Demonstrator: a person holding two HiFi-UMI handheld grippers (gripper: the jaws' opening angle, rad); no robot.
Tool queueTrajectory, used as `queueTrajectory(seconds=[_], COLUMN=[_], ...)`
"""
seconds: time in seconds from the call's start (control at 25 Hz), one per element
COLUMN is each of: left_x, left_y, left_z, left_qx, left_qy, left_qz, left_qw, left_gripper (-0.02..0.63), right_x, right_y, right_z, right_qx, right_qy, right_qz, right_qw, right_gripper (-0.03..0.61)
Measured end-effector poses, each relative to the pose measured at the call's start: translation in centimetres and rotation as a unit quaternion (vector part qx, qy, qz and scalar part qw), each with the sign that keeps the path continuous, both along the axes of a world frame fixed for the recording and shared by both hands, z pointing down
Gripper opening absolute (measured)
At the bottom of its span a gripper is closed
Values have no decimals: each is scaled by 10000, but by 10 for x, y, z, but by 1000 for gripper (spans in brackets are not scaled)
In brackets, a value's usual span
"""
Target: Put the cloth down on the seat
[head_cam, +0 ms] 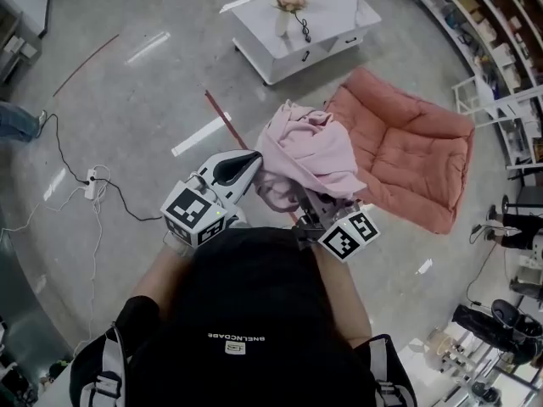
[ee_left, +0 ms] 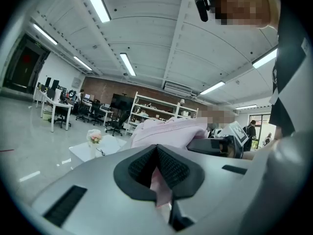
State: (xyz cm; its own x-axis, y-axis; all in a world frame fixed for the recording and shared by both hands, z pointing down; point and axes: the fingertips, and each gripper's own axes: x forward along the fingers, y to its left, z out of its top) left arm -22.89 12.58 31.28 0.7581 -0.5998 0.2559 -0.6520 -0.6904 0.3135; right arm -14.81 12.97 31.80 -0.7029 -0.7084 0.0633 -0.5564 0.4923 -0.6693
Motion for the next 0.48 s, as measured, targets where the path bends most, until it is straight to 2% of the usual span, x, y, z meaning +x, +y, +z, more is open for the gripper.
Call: queueTrajectory(seconds=[0.2, 0.48], left_x=[1, 9], left_y=[-8, -7], left_z=[18, 25], left_qx=[11, -90], left_qy=[34, -5], left_qz=[179, 141], left_qw=[9998, 9999], left_gripper=[15, 15], right_x=[2, 6], right_y=[-5, -7], right_z=[19, 25], right_qx=[-117, -149], right_qy=[-257, -225], right_qz=[137, 48], right_qw=[9995, 9996], right_gripper=[207, 207])
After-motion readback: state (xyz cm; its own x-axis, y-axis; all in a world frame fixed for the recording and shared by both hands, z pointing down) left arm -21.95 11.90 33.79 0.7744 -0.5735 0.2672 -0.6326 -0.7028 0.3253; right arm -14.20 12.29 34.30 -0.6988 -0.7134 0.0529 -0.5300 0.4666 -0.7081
